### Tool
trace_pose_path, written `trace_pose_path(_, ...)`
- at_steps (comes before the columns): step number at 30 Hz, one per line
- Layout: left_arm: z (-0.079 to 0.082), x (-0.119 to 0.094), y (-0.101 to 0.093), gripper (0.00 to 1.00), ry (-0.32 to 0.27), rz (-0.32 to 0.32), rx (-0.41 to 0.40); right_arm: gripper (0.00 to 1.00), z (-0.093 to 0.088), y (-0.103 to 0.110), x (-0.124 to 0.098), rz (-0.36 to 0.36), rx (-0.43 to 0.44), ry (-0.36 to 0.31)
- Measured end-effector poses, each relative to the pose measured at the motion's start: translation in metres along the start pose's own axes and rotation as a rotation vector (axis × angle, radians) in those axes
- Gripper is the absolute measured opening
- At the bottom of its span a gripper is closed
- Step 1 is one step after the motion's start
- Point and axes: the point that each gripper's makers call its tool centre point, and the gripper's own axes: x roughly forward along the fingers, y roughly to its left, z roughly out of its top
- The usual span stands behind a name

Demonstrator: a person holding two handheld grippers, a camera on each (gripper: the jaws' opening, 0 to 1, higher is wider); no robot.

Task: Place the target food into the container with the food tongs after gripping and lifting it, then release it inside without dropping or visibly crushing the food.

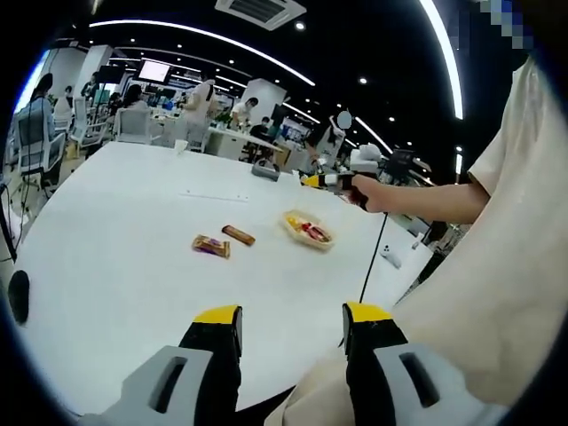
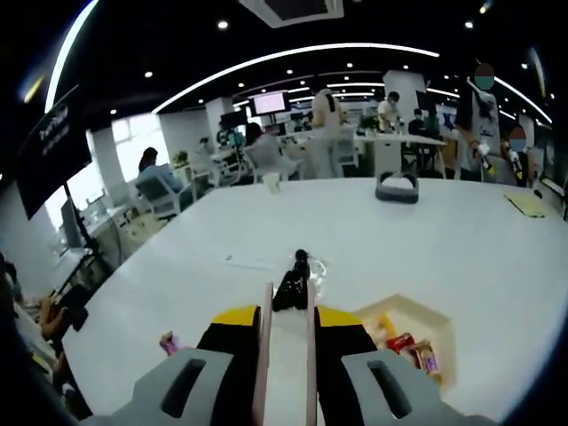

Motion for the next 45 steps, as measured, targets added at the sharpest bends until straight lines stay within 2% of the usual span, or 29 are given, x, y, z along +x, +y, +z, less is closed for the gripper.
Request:
trace_pose_path(25, 0.000, 0.002, 0.004, 0.45, 0.001, -0.010, -0.001, 0.22, 0.013, -0.040, -0.014, -0.078, 0.061, -0.051)
trace_pose_path(45, -0.001, 0.005, 0.003, 0.45, 0.003, -0.011, -0.005, 0.22, 0.019, -0.051, -0.021, -0.100, 0.071, -0.064)
